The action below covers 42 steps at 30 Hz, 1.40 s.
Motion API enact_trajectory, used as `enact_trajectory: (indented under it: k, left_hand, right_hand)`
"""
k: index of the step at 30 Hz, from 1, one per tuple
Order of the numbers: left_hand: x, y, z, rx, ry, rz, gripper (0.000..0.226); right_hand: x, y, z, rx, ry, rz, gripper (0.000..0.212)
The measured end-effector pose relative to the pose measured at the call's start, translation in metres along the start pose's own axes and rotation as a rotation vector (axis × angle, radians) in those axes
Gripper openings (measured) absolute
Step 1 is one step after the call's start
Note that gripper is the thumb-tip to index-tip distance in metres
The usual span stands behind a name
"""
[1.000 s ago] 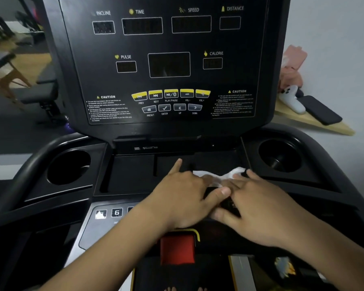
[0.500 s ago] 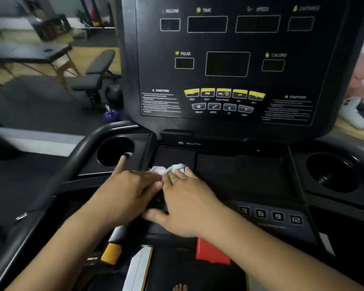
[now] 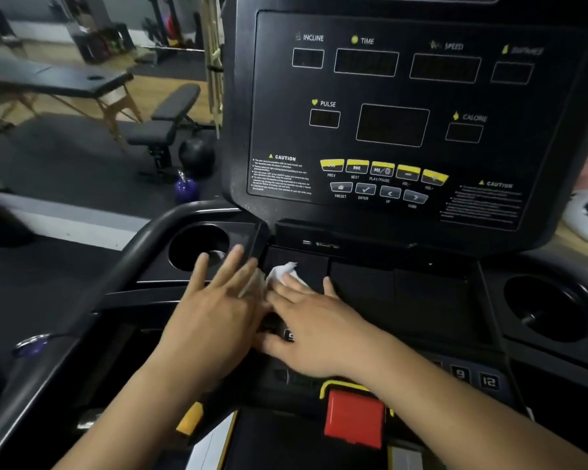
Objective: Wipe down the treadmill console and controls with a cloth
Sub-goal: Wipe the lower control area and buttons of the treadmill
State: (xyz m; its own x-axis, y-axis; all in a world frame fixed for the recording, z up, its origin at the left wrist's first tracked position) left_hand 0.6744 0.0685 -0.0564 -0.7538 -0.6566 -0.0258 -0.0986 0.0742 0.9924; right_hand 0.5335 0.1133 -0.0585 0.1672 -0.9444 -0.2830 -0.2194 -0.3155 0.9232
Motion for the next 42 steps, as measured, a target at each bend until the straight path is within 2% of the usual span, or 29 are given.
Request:
enact_trajectory:
  k: [3, 5, 7, 10, 14, 18, 21, 23, 24, 26, 28, 30, 35, 39, 42]
  left_hand:
    - [-0.006, 0.007, -0.010, -0.046, 0.052, 0.064, 0.050]
    - [-0.010, 0.008, -0.010, -0.224, 0.132, 0.081, 0.053]
    - [-0.003, -0.003, -0.014, -0.374, 0.187, 0.022, 0.056]
    - [0.024, -0.013, -0.020, -0.460, 0.166, -0.016, 0.072]
    - [0.037, -0.001, -0.019, -0.468, 0.228, -0.085, 0.065]
    - [0.016, 0.005, -0.010, -0.336, 0.257, -0.109, 0.082]
    - [0.022, -0.005, -0.023, -0.333, 0.349, 0.016, 0.097]
    - [0.026, -0.008, -0.026, -0.430, 0.318, 0.183, 0.091]
    - [0.027, -0.007, -0.023, -0.540, 0.284, 0.215, 0.084]
    - [0.032, 0.001, -0.017, -0.762, 0.243, 0.199, 0.065]
    - [0.052, 0.003, -0.023, -0.862, 0.286, 0.142, 0.051]
    - [0.072, 0.002, -0.035, -0.927, 0.322, 0.082, 0.053]
    - [0.055, -0.001, -0.038, -0.800, 0.276, 0.052, 0.057]
    - [0.017, 0.007, -0.052, -0.690, 0.231, 0.130, 0.055]
    - [0.015, 0.003, -0.061, -0.469, 0.147, 0.223, 0.048]
  right_hand:
    - [0.003, -0.005, -0.017, -0.105, 0.033, 0.055, 0.079]
    - [0.005, -0.009, -0.023, -0.175, 0.035, 0.069, 0.081]
    - [0.020, -0.006, -0.017, -0.212, -0.012, 0.055, 0.081]
    - [0.049, 0.008, -0.003, -0.177, -0.098, -0.008, 0.084]
    - [0.042, 0.006, -0.012, -0.158, -0.065, -0.012, 0.084]
    - [0.011, 0.001, -0.032, -0.117, 0.019, 0.039, 0.077]
    - [0.011, 0.002, -0.034, -0.151, 0.049, 0.102, 0.079]
    - [0.016, 0.002, -0.032, -0.101, 0.051, 0.038, 0.078]
    - [0.021, 0.002, -0.029, -0.104, 0.048, 0.017, 0.079]
    - [0.036, 0.004, -0.018, -0.117, 0.015, 0.008, 0.076]
    - [0.054, 0.006, -0.009, -0.084, -0.027, 0.029, 0.073]
    - [0.065, 0.007, -0.008, -0.025, -0.056, 0.061, 0.073]
    - [0.043, 0.010, -0.015, -0.002, -0.052, 0.036, 0.069]
    - [0.018, 0.009, -0.015, 0.053, 0.038, -0.009, 0.073]
    - [0.024, 0.014, -0.006, 0.155, 0.015, 0.065, 0.059]
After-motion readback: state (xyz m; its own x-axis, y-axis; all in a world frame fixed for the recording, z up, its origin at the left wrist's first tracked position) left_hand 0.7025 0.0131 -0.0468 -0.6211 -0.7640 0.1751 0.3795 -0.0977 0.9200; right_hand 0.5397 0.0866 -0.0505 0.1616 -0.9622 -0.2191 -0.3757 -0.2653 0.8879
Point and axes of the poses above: each hand's wrist, its own x-axis towards the middle knuckle, its own y-axis out of the back of the hand, z = x × y, the point moved 3 cm from there along x, towards the middle knuckle, and after that the axes turned 6 degrees about -y, right-handed, at the moved point
